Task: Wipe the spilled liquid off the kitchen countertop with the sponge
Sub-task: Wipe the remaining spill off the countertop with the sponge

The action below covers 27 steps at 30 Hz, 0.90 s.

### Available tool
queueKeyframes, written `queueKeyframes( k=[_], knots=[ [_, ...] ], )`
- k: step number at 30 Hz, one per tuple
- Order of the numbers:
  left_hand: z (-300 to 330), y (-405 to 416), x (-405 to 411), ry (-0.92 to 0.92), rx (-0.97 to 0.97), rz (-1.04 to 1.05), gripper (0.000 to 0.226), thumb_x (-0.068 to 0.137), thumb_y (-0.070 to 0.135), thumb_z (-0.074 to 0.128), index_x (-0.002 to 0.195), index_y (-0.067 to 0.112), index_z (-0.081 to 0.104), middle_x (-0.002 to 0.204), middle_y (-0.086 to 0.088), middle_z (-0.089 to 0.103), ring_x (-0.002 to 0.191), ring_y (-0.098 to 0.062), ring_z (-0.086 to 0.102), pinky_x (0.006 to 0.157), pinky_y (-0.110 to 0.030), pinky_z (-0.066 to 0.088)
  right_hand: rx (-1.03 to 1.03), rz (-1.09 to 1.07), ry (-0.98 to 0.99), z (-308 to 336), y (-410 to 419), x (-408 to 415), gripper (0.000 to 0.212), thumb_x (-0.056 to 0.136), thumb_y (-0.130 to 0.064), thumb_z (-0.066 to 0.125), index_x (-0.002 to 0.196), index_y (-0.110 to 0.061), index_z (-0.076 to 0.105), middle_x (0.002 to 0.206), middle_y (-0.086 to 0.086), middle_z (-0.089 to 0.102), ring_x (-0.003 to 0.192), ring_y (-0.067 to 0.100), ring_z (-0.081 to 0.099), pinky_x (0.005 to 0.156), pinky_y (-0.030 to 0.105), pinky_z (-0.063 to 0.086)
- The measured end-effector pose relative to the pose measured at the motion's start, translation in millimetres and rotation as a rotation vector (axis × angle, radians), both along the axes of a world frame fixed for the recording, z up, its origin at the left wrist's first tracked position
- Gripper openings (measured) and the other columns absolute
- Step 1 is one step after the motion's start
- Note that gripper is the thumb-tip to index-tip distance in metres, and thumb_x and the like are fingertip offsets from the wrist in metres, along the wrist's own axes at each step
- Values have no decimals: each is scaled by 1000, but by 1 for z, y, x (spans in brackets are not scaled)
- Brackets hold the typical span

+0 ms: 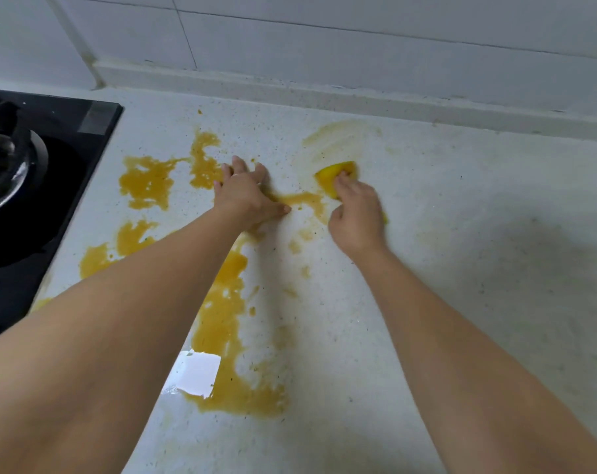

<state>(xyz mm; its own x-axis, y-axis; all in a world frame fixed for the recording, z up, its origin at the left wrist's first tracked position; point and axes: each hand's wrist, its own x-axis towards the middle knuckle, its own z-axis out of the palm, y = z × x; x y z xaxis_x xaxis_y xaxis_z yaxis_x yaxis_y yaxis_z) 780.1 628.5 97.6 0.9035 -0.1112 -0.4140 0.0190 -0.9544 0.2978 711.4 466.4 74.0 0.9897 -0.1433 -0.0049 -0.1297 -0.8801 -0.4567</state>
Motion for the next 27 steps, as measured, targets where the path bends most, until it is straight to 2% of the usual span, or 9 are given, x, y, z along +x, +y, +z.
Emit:
queueKeyframes(
  k=[4, 7, 10, 11, 15, 18, 22, 25, 27],
  knots=[
    [2, 6, -13, 36, -30, -4, 88, 84, 43, 65, 151, 19, 14, 158, -13, -11, 145, -32, -11, 117, -46, 2, 232, 135, -24, 5, 34, -24, 51, 81, 9, 45, 129, -5, 52, 138, 10, 49, 126, 27, 44, 105, 24, 29],
    [2, 7, -23, 55, -55, -19, 91, 83, 44, 65, 152, 19, 11, 158, -12, -14, 145, -31, -13, 117, -46, 3, 670, -173, 73, 23, 30, -24, 44, 84, 10, 48, 124, -6, 56, 127, 9, 58, 117, 21, 53, 95, 16, 38],
    [5, 9, -30, 64, -66, -31, 92, 83, 46, 66, 152, 19, 11, 157, -12, -15, 145, -31, -15, 117, -47, 4, 1025, -365, 191, 38, 25, -23, 45, 86, 6, 47, 128, -9, 51, 125, 4, 56, 113, 20, 54, 100, 31, 43],
    [6, 9, -31, 68, -70, -35, 92, 83, 46, 65, 152, 18, 11, 157, -13, -14, 145, -31, -15, 116, -47, 4, 965, -377, 201, 42, 24, -24, 44, 87, 5, 46, 127, -12, 52, 123, 3, 57, 113, 22, 55, 97, 31, 44],
    [11, 10, -32, 67, -72, -55, 89, 85, 44, 64, 152, 17, 11, 158, -13, -13, 145, -32, -14, 116, -48, 6, 261, -453, -45, 50, 21, -40, 45, 89, 1, 43, 130, -16, 52, 135, 5, 46, 119, 22, 49, 90, 24, 40],
    [11, 10, -32, 72, -70, -65, 86, 87, 43, 62, 152, 17, 11, 158, -13, -12, 145, -31, -14, 117, -48, 7, -18, -217, -30, 46, 17, -43, 36, 92, -11, 42, 126, -12, 55, 140, 7, 42, 121, 26, 44, 99, 33, 36],
    [7, 5, -25, 64, -74, -81, 80, 89, 40, 59, 151, 18, 14, 158, -12, -10, 145, -32, -12, 117, -48, 8, -184, -71, 155, 24, 36, -47, 49, 95, -32, 40, 139, -10, 37, 145, 8, 36, 130, 26, 32, 109, 39, 23],
    [4, -1, -15, 47, -66, -96, 78, 91, 40, 56, 152, 19, 12, 159, -11, -10, 145, -31, -12, 117, -47, 6, -238, -26, 109, 12, 23, -46, 51, 93, -18, 43, 142, -15, 31, 144, 5, 37, 125, 24, 36, 105, 37, 27],
    [3, -4, -4, 40, -59, -106, 78, 92, 42, 53, 152, 18, 9, 158, -11, -10, 145, -32, -11, 117, -47, 6, -256, -167, 103, 13, 1, -36, 54, 89, -11, 46, 141, -18, 34, 141, 3, 40, 118, 25, 41, 100, 37, 33]
  ],
)
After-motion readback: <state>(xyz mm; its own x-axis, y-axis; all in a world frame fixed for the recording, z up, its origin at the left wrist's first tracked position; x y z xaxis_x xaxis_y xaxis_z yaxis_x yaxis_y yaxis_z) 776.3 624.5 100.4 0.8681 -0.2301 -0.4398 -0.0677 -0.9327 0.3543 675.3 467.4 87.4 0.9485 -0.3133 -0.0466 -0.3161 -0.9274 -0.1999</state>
